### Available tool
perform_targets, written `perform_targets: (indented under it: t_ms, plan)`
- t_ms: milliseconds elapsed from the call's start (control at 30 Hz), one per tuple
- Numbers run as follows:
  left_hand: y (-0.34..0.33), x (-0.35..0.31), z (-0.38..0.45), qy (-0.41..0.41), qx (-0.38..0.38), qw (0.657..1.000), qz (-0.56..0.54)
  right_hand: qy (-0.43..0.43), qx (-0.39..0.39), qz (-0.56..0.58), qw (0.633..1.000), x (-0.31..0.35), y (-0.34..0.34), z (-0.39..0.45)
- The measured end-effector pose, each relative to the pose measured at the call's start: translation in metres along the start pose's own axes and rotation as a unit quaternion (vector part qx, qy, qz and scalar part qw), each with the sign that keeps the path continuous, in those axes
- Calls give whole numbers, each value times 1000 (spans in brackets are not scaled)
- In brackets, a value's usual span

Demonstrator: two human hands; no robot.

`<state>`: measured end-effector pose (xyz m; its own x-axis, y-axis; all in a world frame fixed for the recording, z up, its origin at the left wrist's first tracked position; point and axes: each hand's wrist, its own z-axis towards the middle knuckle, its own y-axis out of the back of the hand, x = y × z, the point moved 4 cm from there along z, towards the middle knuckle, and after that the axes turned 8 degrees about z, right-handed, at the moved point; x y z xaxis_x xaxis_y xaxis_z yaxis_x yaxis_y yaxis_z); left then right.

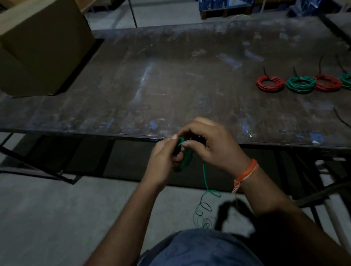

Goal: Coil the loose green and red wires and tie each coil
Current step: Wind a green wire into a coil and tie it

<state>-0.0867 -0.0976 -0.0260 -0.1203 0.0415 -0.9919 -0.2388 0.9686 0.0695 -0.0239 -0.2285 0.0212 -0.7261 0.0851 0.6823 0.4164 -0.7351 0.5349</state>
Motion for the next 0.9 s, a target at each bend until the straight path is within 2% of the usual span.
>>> perform_targets:
  t_ms: [133, 367, 467, 533, 600, 667, 733, 800, 867, 900]
  plan:
    - [10, -1, -3, 12, 76, 997, -25, -40, -11, 24, 999, -10, -9, 1]
    - [22, -8, -4, 38, 135, 989, -47, -85, 71, 38, 993, -14, -20, 1]
    - [21, -9, -3, 40, 129, 980, -146, -128, 62, 102, 985, -19, -22, -4]
    - [26, -13, 0, 50, 113, 962, -243, -173, 43, 151, 972, -25, -25, -13]
    - [36, -17, 5, 54, 95, 945, -309, -209, 61, 172, 961, -34, -29, -27]
    - [48, -22, 8, 43, 77, 937, -339, -220, 117, 128, 960, -44, -33, -44]
    - [58, -25, 11, 32, 62, 938, -339, -260, 199, -3, 945, -62, -37, -62]
    - [61, -27, 12, 26, 55, 940, -335, -369, 245, -190, 876, -87, -32, -77]
    - [57, -29, 12, 24, 58, 945, -320, -470, 215, -305, 800, -98, -20, -80]
    - [52, -30, 11, 24, 61, 947, -315, -488, 189, -317, 791, -98, -18, -73]
